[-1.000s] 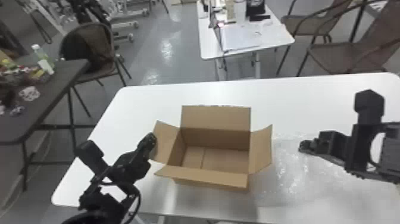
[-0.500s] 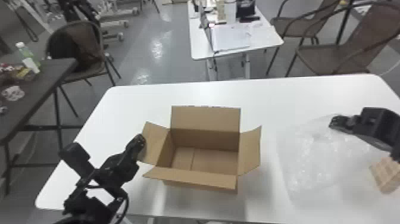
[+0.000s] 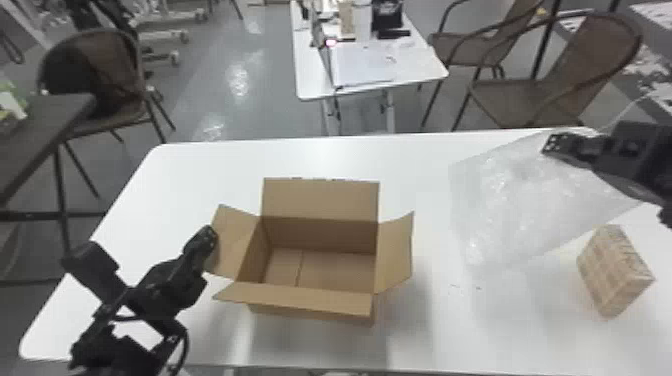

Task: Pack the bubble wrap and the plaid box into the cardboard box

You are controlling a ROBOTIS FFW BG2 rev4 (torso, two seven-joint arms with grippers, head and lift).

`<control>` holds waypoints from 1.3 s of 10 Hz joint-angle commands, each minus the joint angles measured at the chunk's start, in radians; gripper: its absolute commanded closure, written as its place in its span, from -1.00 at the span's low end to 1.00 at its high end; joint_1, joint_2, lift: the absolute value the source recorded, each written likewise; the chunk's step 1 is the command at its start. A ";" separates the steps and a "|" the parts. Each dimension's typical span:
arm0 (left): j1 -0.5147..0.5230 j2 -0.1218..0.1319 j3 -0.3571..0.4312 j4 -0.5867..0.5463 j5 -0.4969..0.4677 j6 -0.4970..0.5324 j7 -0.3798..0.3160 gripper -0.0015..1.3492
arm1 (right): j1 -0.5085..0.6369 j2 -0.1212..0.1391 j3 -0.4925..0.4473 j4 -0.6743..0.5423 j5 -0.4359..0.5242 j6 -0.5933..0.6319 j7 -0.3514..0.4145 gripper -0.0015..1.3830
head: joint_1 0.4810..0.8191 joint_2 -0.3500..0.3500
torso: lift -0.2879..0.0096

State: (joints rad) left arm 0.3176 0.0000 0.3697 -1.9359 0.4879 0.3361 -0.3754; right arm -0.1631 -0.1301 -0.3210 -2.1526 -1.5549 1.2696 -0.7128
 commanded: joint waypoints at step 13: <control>-0.018 -0.003 -0.029 0.009 0.000 0.011 0.012 0.72 | -0.173 0.053 0.531 0.478 -0.226 -0.262 0.391 0.86 | 0.08 1.00 | 0.13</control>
State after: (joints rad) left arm 0.2993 0.0000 0.3446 -1.9266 0.4862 0.3466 -0.3635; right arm -0.3331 -0.0712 0.1751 -1.7045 -1.7263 1.0288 -0.3222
